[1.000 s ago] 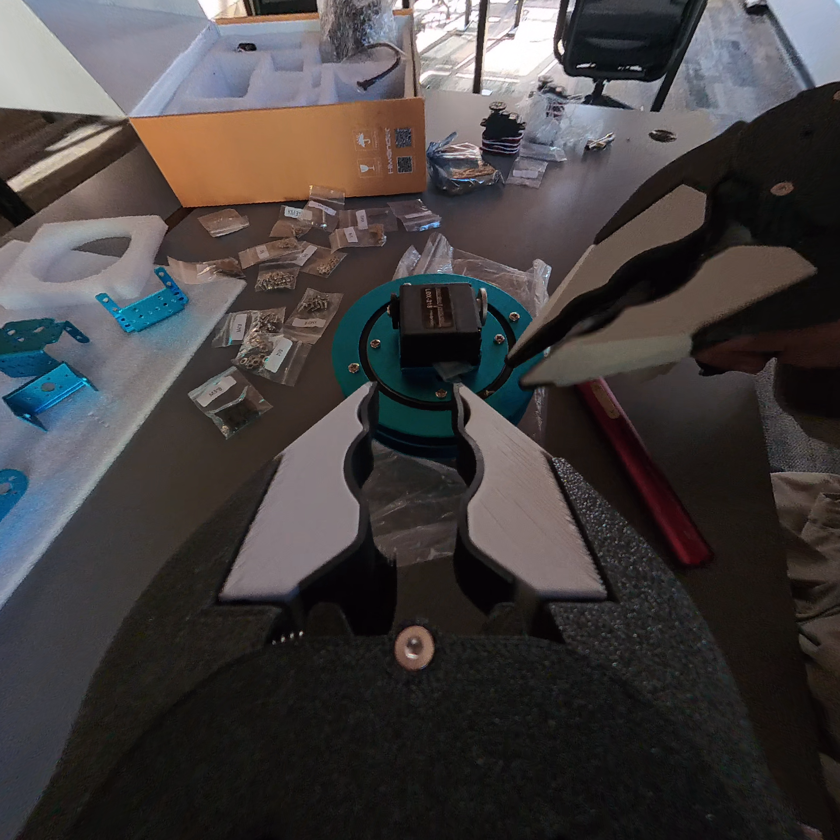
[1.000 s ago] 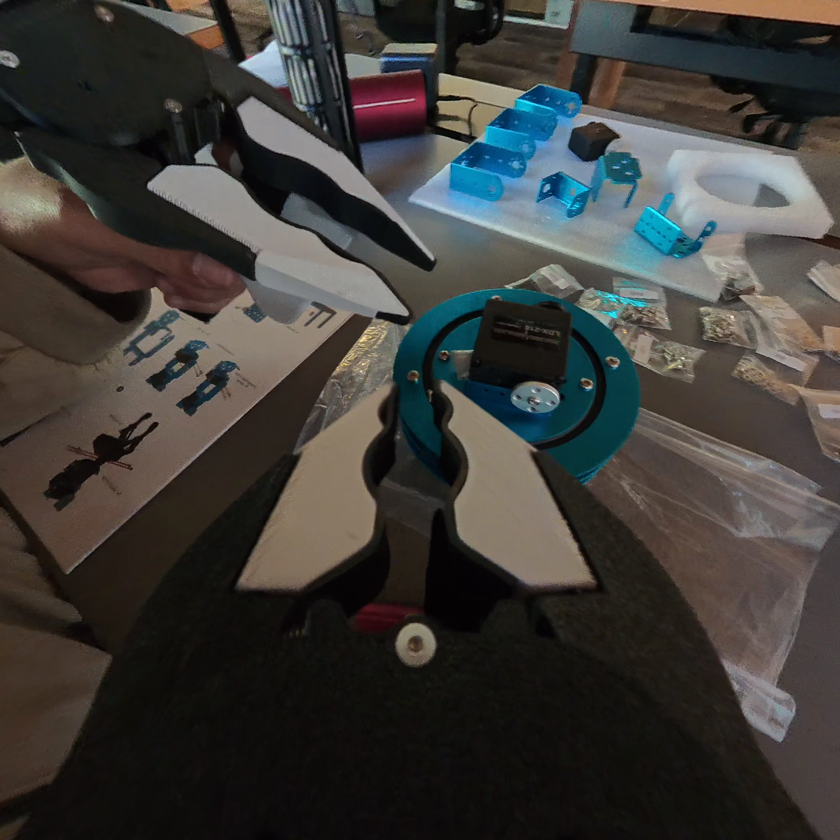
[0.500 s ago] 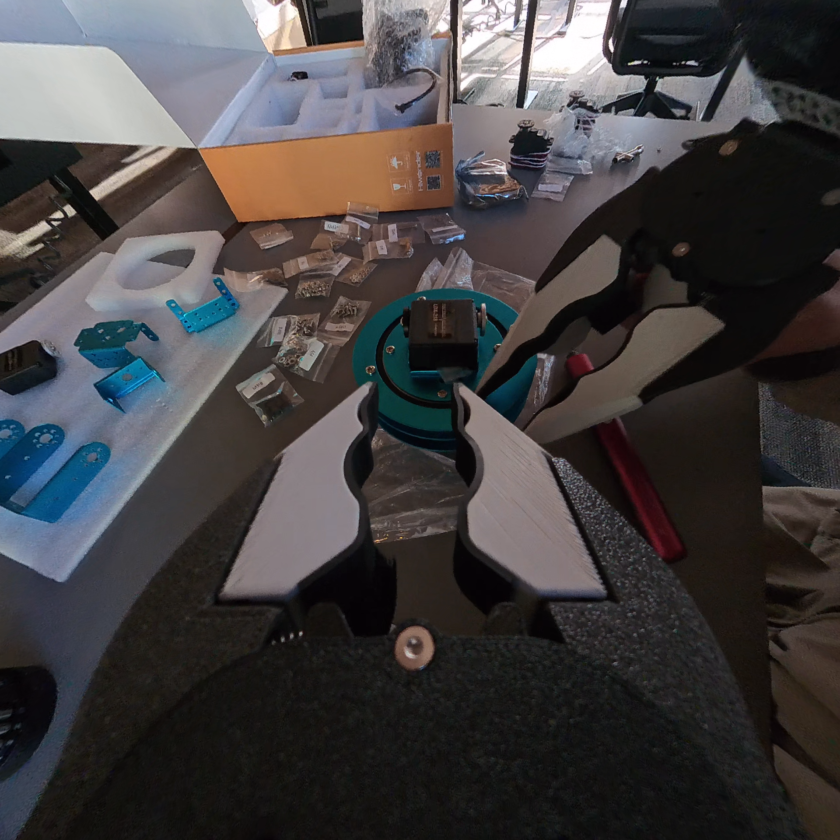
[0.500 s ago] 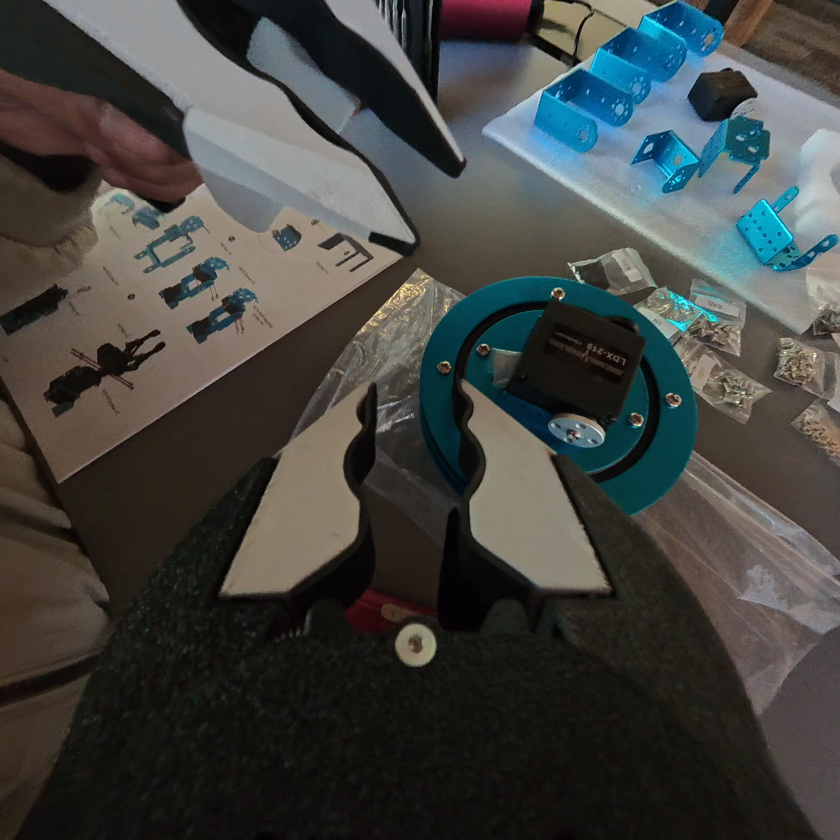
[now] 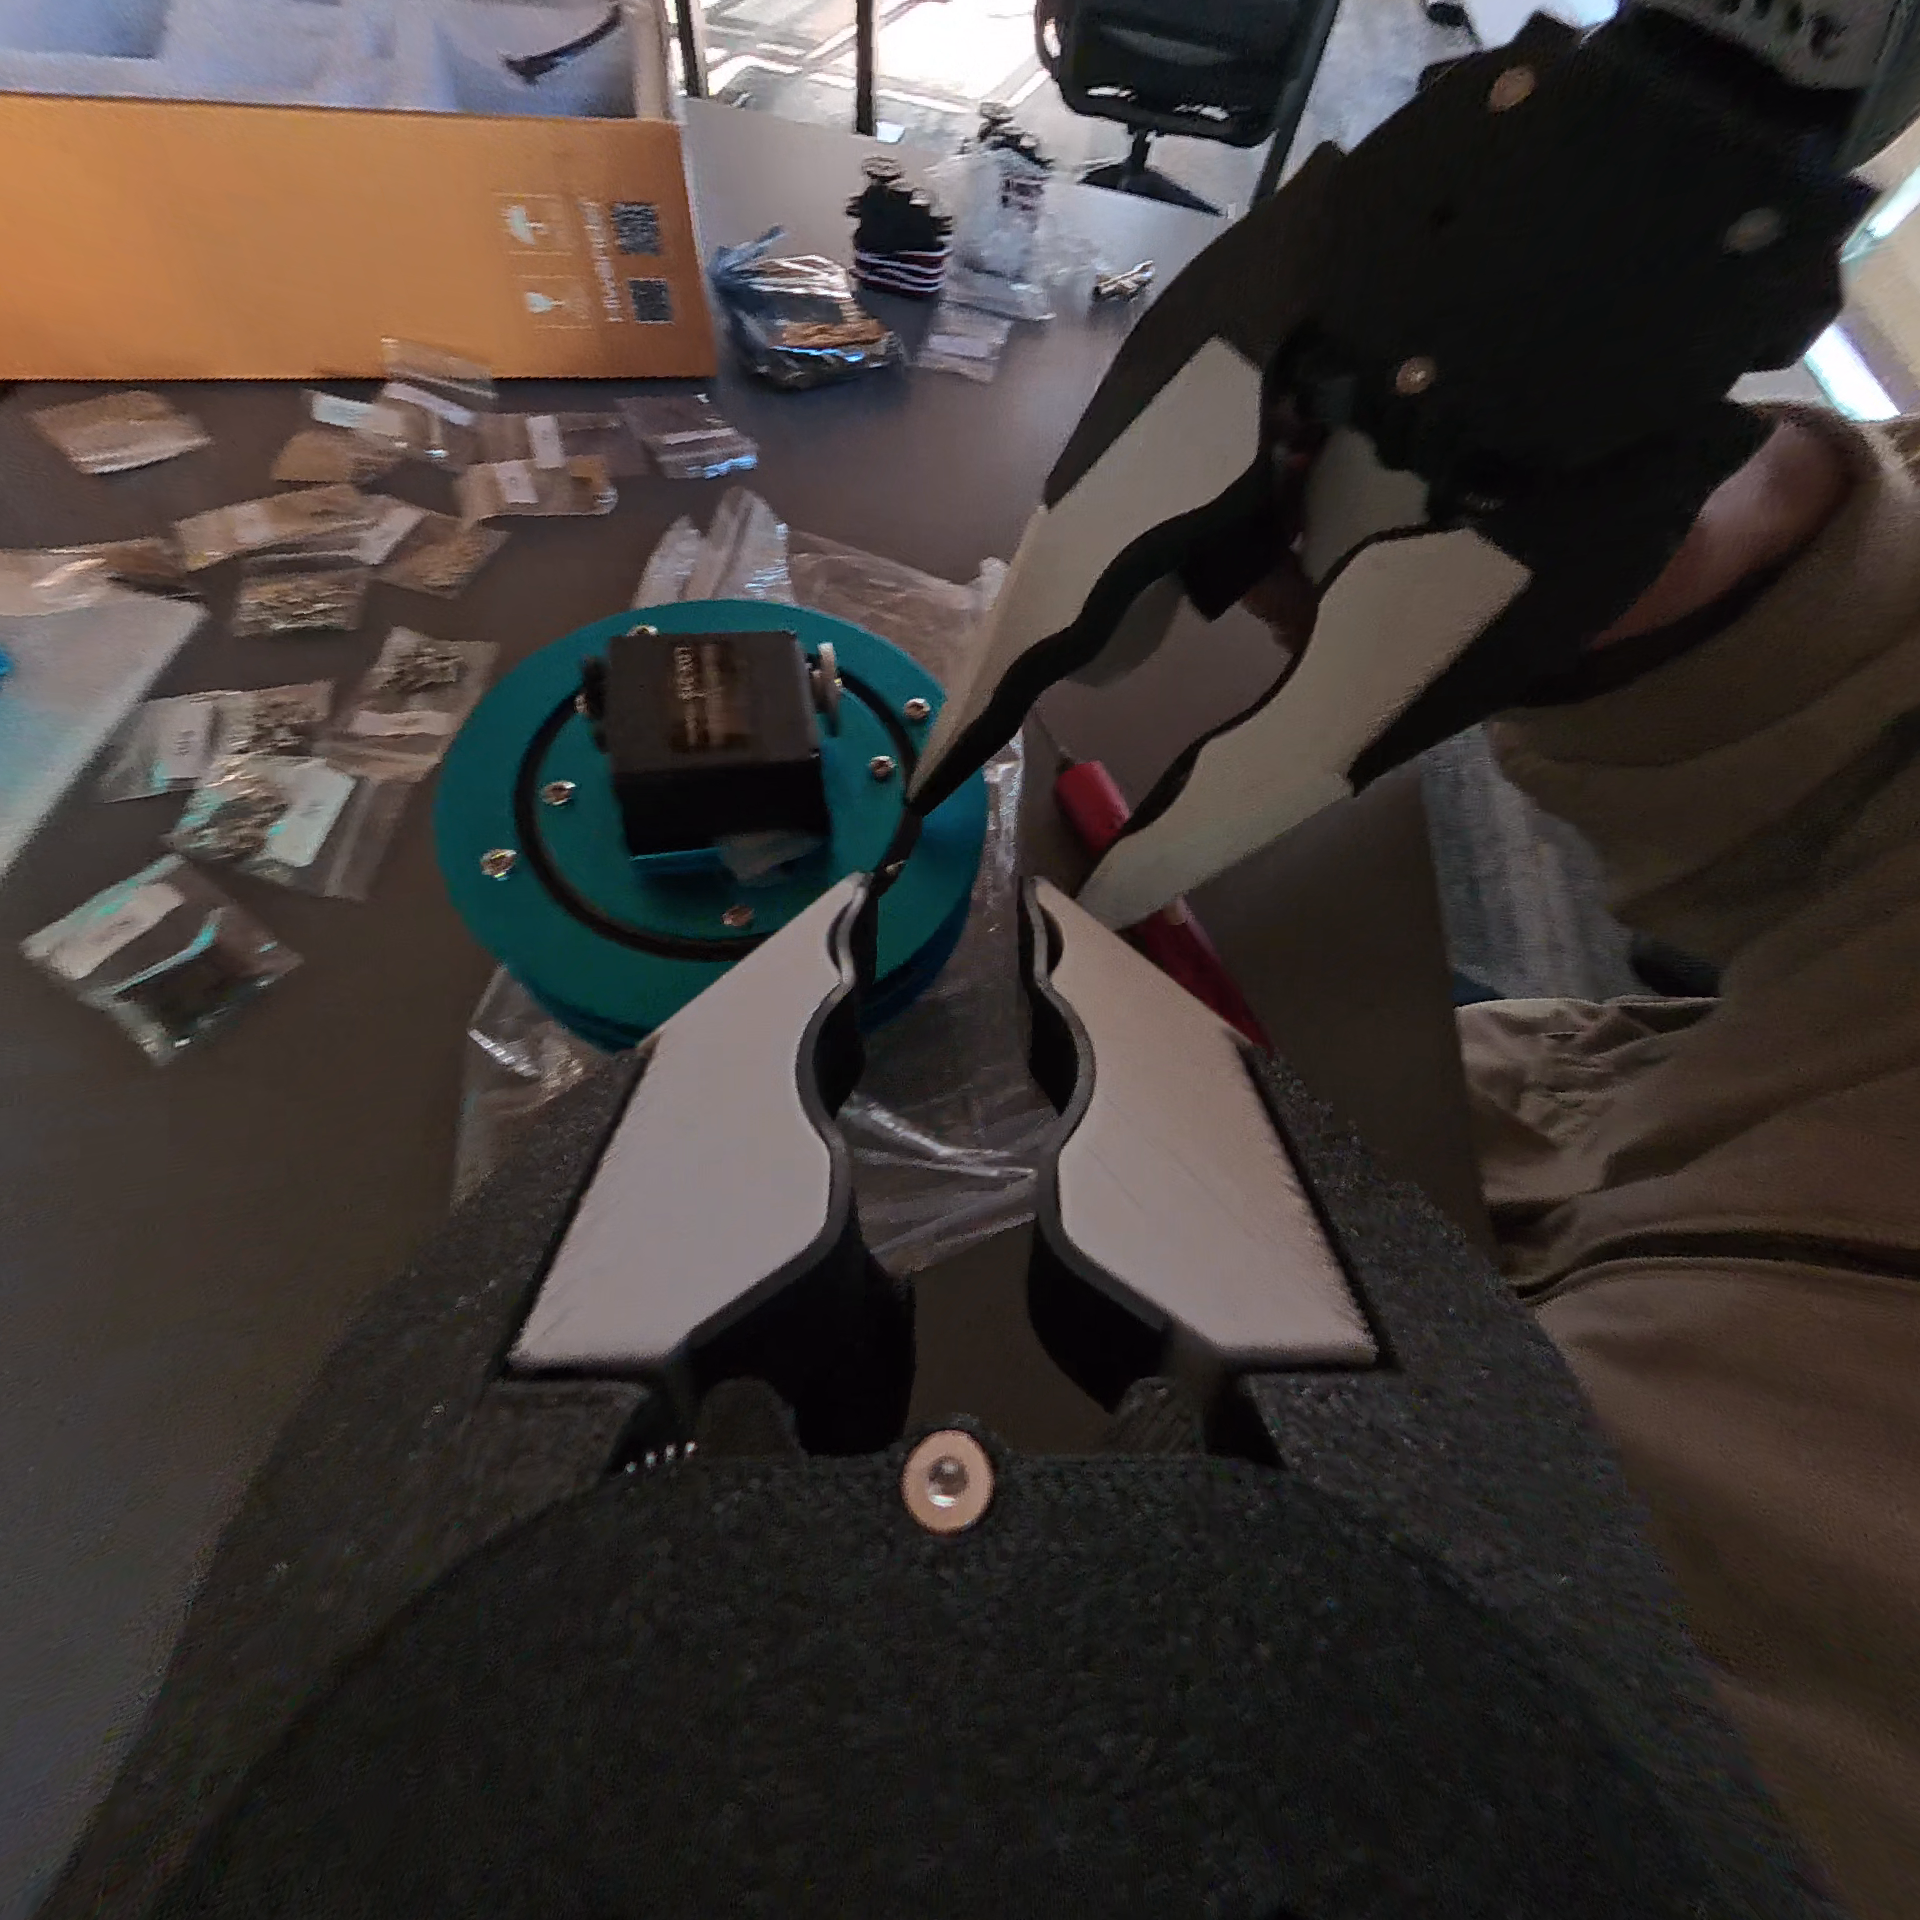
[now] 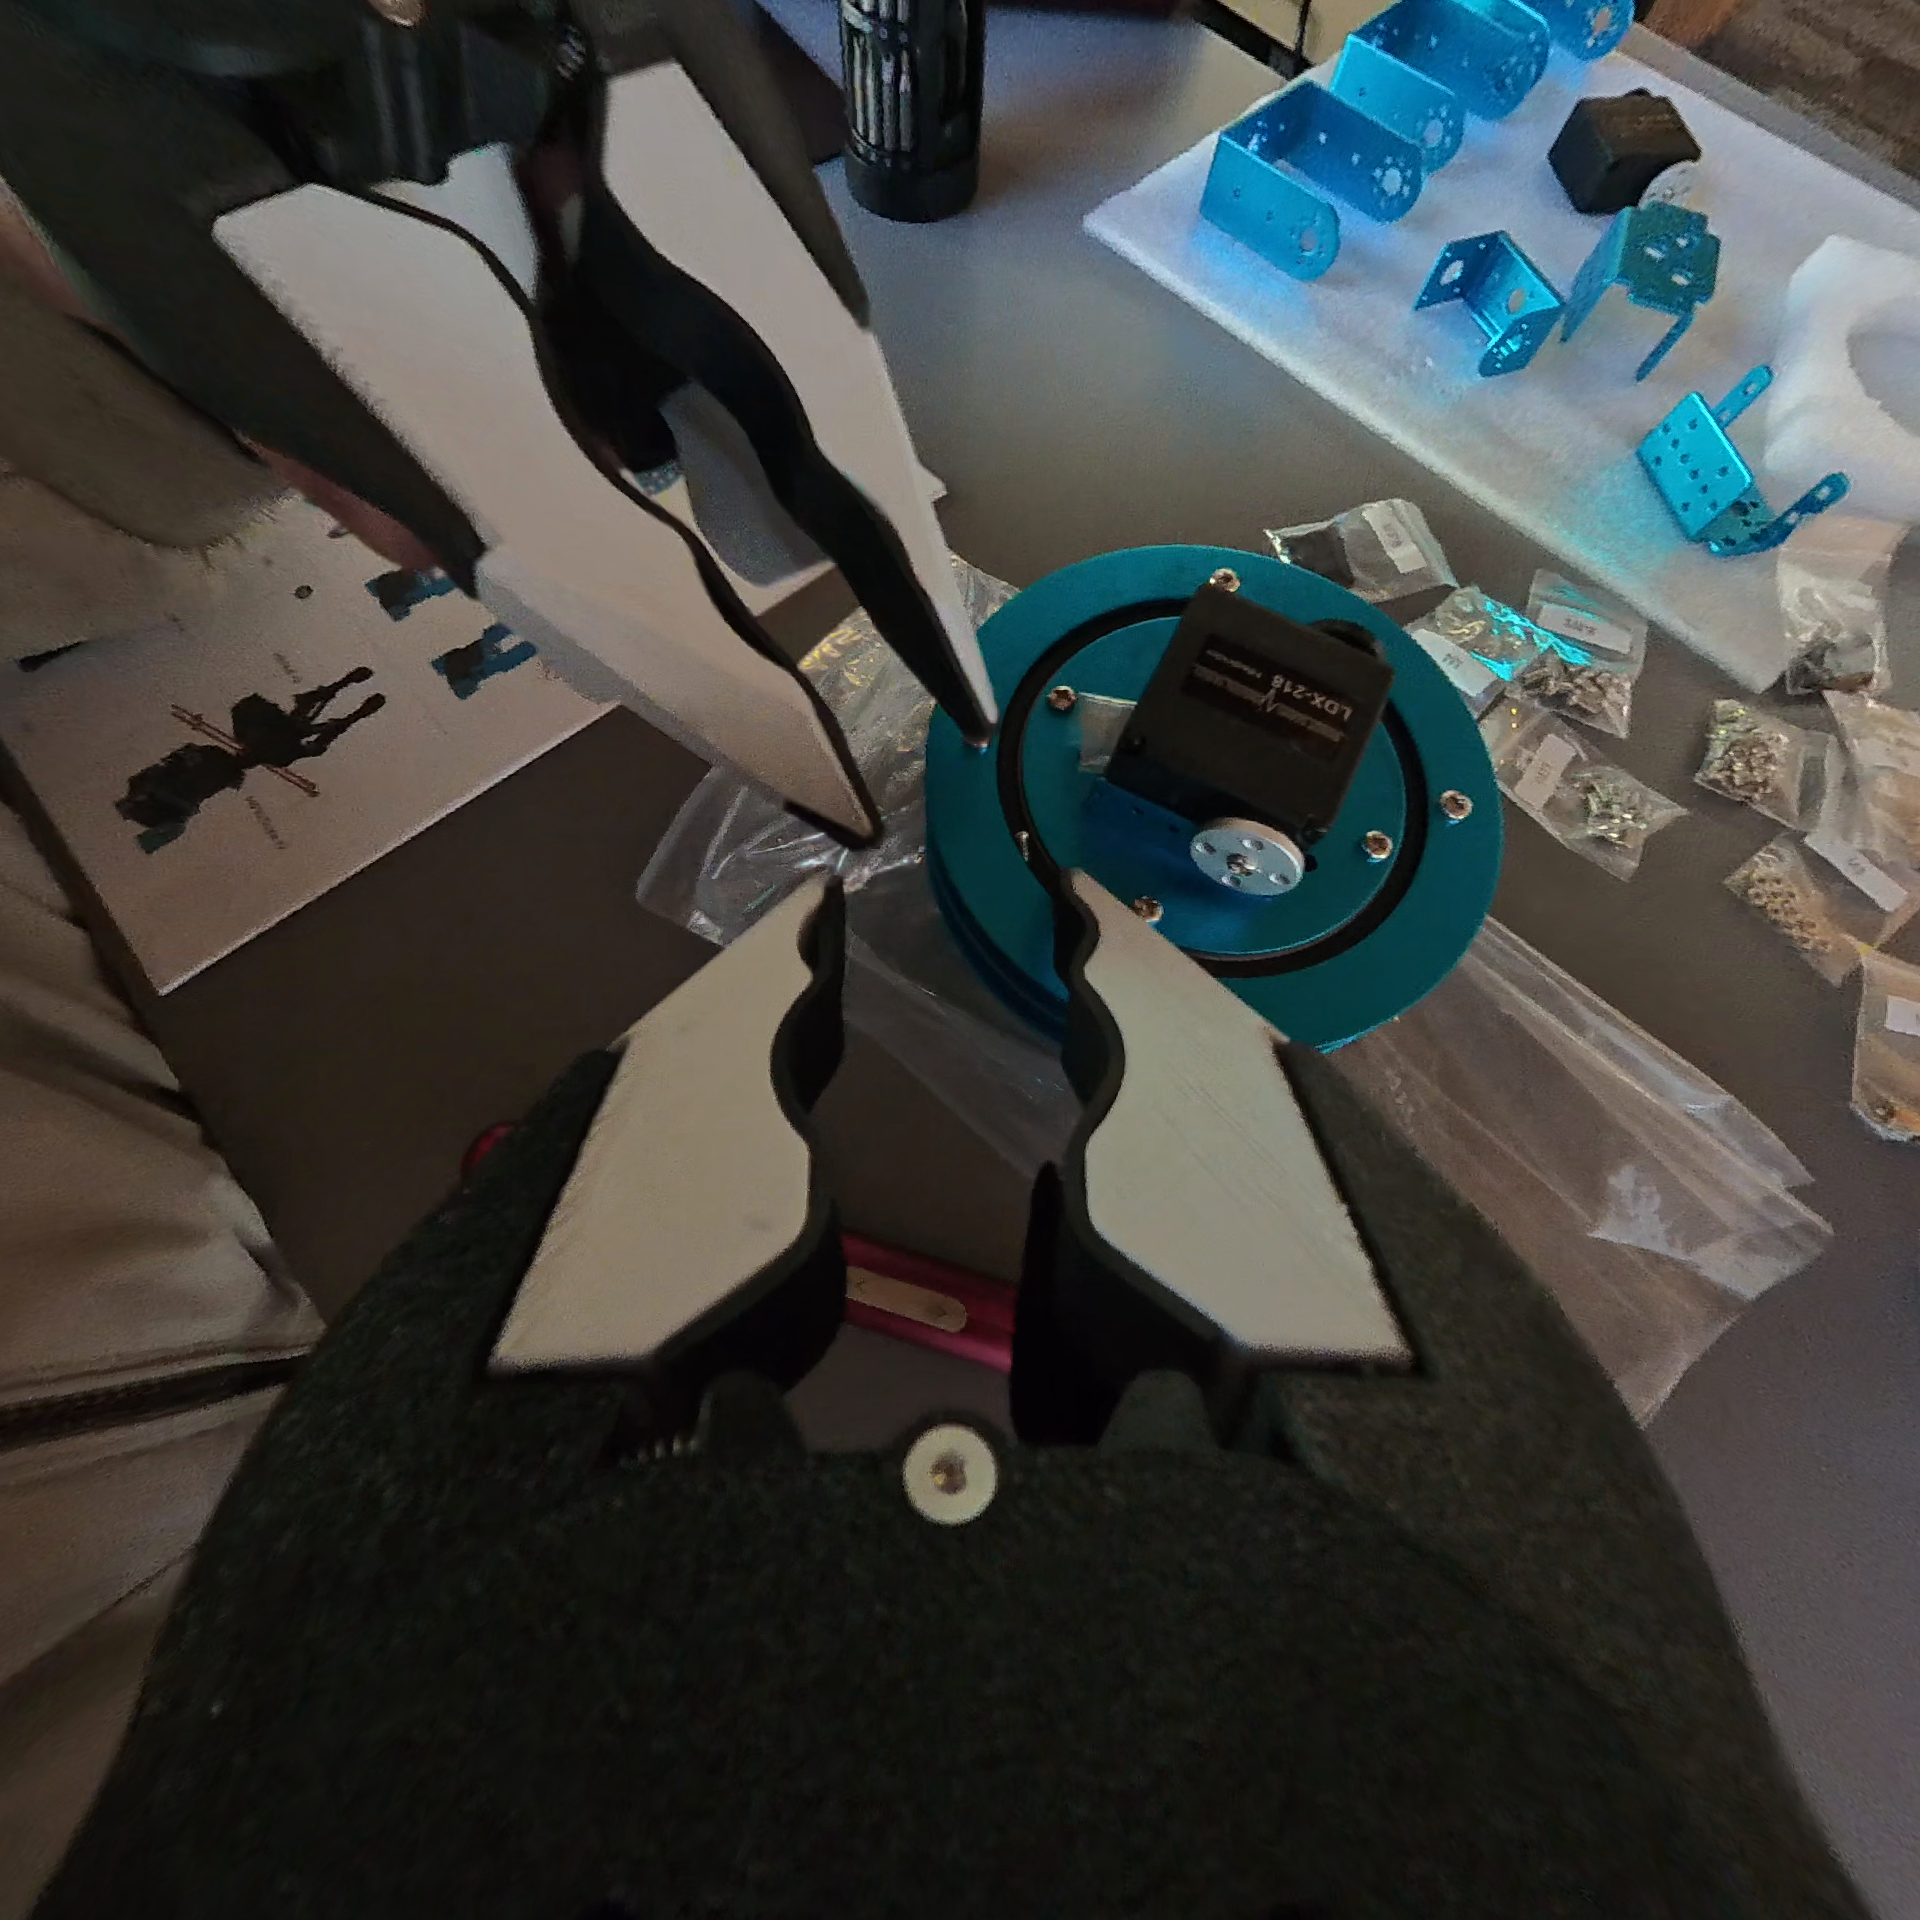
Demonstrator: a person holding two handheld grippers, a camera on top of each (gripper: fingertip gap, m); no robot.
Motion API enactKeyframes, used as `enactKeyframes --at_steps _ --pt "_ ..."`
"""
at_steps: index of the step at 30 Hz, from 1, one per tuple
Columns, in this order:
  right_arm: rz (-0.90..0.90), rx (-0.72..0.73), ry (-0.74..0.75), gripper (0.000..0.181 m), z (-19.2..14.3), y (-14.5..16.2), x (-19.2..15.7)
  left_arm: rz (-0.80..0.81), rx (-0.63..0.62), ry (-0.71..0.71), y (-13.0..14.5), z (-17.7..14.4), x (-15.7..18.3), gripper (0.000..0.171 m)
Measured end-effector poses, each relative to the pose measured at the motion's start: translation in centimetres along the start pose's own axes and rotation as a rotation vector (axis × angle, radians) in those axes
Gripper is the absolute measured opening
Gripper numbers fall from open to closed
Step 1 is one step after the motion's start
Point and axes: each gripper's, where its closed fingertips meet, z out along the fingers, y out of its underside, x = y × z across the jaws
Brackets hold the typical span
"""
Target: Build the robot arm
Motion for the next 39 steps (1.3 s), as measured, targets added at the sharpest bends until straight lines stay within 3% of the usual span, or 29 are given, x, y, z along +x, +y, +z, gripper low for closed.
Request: enactKeyframes --at_steps 9,19,22,29,39 --pt "-0.037 0.008 -0.065 0.042 0.8 -0.1 -0.6 -0.041 -0.078 -0.002 1.0 1.7 -0.2 0.028" --pt "0.021 0.084 -0.151 0.042 0.6 -0.2 -0.8 -0.101 -0.056 0.034 0.5 1.8 0.3 0.027" --pt "0.022 0.098 -0.154 0.043 0.6 -0.2 -0.8 -0.126 -0.027 0.090 -0.2 1.4 1.2 0.014" --pt "-0.020 0.114 -0.096 0.033 0.4 -0.3 -0.2 -0.104 -0.018 0.025 -0.3 0.3 -0.1 0.021" --pt "-0.030 0.101 -0.109 0.040 0.6 -0.1 -0.5 -0.134 -0.079 0.065 0.5 1.9 0.0 0.025"
